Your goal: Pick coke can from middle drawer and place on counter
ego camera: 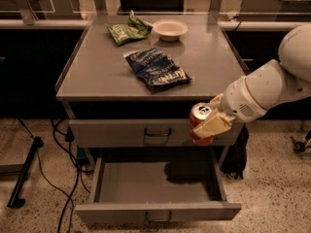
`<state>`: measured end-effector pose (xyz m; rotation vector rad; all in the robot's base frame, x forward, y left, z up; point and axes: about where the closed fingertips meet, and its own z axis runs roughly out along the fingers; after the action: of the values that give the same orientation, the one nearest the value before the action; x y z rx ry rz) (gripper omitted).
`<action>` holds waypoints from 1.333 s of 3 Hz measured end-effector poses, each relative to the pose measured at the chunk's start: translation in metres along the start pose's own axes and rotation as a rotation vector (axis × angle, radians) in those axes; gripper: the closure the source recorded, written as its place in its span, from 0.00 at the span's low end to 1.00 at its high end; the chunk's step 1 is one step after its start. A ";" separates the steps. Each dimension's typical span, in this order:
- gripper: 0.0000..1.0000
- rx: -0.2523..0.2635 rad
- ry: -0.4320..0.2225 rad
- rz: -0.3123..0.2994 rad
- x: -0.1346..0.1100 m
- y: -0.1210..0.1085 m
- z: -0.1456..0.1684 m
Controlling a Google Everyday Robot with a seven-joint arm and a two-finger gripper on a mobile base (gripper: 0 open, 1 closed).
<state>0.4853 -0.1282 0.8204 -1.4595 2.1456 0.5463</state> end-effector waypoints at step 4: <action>1.00 0.089 -0.110 0.186 -0.085 -0.099 -0.095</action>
Offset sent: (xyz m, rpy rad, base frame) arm 0.0429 -0.0210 0.0916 0.1212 0.1547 -0.2151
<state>0.5888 -0.1541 0.9413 -1.1634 2.2014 0.5750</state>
